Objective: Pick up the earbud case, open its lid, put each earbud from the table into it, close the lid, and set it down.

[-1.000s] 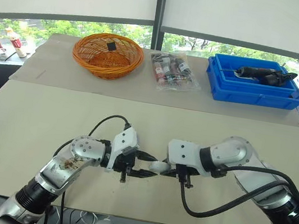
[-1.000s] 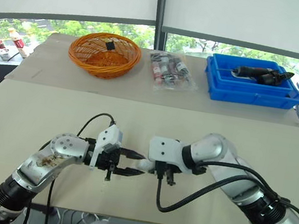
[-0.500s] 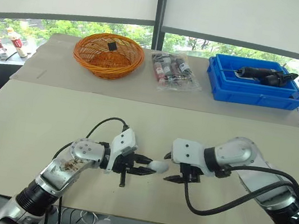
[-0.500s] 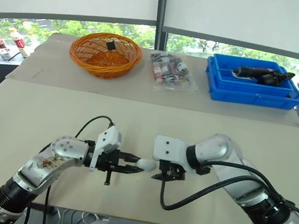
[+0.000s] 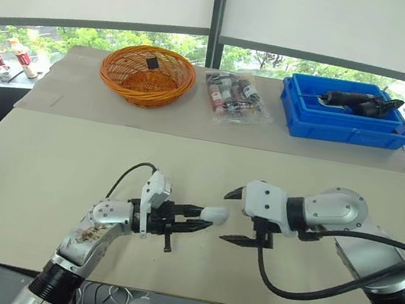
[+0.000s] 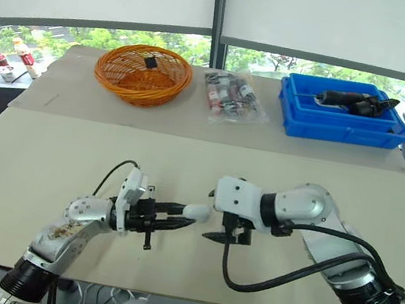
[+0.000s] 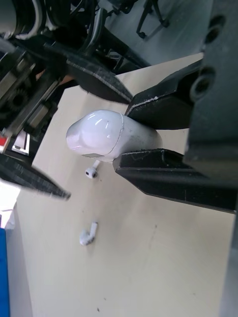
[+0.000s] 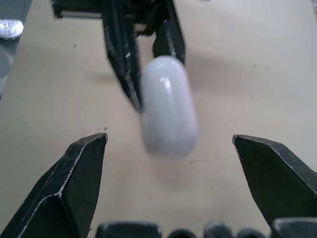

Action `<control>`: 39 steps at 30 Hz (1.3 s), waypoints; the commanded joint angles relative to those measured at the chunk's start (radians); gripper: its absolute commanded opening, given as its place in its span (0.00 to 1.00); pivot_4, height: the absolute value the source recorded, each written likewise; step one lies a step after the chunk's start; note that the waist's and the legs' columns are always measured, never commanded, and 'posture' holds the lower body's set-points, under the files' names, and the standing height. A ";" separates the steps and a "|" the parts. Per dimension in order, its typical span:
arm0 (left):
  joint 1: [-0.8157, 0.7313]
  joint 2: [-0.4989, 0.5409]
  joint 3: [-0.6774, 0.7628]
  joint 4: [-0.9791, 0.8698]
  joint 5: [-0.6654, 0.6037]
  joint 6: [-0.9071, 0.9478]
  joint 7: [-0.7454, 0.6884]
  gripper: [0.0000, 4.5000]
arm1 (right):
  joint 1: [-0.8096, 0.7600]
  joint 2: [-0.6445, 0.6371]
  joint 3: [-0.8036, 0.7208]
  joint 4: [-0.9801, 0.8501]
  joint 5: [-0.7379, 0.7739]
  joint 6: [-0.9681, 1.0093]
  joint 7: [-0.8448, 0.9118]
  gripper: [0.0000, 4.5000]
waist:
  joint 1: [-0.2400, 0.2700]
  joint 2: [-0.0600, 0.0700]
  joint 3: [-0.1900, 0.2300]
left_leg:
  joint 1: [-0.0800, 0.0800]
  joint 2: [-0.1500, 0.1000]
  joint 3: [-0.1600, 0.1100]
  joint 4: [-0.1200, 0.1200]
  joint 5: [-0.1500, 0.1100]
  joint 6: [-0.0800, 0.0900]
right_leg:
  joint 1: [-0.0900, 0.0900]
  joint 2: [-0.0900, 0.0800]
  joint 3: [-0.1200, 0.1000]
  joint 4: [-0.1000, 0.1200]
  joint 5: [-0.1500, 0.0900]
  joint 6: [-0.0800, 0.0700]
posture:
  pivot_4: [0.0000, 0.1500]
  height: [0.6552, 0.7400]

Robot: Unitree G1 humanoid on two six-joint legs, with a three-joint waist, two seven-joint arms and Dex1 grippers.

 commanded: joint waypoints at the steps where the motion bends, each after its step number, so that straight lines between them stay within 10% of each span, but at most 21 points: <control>1: 0.003 0.000 -0.026 -0.035 0.017 -0.053 -0.022 0.12 | -0.024 0.018 -0.024 0.010 0.002 0.005 -0.020 1.00 | 0.001 0.000 0.000 | 0.000 0.000 0.000 0.000 0.000 0.000 | 0.000 0.000 0.000 0.000 0.000 0.000 | 1.00 1.00; 26: 0.002 0.019 -0.004 -0.001 0.023 -0.087 -0.016 0.12 | -0.009 -0.045 -0.223 -0.044 0.237 0.173 -0.012 1.00 | 0.001 0.000 0.000 | 0.000 0.000 0.000 0.000 0.000 0.000 | 0.000 0.000 0.000 0.000 0.000 0.000 | 1.00 1.00; 39: 0.038 -0.047 0.153 0.022 0.025 -0.178 0.143 0.12 | 0.659 0.009 -0.733 0.058 0.177 -0.269 -0.070 1.00 | 0.025 -0.001 0.000 | 0.000 0.000 0.008 0.000 0.000 0.000 | 0.002 0.000 0.001 -0.001 0.000 0.000 | 1.00 1.00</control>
